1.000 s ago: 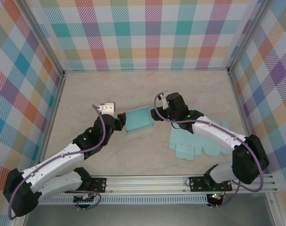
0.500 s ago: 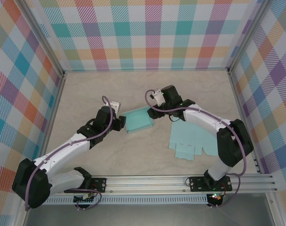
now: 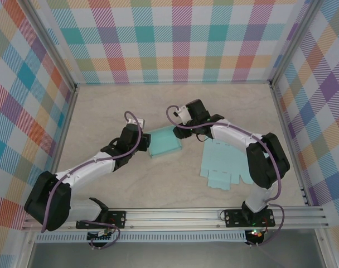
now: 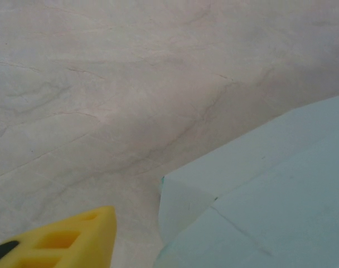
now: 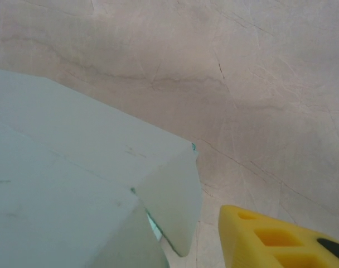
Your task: Fold the paper box
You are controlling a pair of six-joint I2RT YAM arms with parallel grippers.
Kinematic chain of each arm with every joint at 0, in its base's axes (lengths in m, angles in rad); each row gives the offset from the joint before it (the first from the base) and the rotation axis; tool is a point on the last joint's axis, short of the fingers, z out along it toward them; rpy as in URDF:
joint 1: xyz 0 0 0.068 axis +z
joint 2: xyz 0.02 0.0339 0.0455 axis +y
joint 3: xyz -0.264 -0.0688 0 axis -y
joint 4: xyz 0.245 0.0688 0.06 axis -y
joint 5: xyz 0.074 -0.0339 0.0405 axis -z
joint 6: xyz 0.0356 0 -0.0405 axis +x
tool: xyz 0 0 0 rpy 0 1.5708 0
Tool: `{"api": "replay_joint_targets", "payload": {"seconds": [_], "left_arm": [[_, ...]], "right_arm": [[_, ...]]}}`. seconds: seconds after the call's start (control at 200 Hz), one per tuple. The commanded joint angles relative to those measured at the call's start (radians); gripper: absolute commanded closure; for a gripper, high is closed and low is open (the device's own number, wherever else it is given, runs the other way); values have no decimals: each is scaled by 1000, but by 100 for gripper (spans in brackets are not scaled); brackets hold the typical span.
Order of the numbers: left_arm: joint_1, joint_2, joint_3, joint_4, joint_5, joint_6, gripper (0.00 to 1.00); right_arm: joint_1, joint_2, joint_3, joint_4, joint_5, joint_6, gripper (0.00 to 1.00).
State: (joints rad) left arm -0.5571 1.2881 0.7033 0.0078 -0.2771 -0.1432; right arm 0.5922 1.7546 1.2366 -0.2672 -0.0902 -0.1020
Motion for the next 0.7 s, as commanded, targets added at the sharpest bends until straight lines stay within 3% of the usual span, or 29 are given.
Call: {"api": "replay_joint_targets", "payload": {"seconds": [0.0, 0.195, 0.43, 0.694], "left_arm": [[13, 23, 3, 50, 21, -36, 55], [13, 42, 8, 63, 42, -54, 64], [12, 67, 19, 57, 57, -67, 82], [2, 105, 57, 92, 86, -164, 96]], "right_arm": [[2, 12, 30, 13, -32, 37, 54], [2, 17, 30, 27, -47, 63, 62], [7, 31, 35, 37, -49, 108, 76], [56, 49, 65, 43, -16, 192, 87]]}}
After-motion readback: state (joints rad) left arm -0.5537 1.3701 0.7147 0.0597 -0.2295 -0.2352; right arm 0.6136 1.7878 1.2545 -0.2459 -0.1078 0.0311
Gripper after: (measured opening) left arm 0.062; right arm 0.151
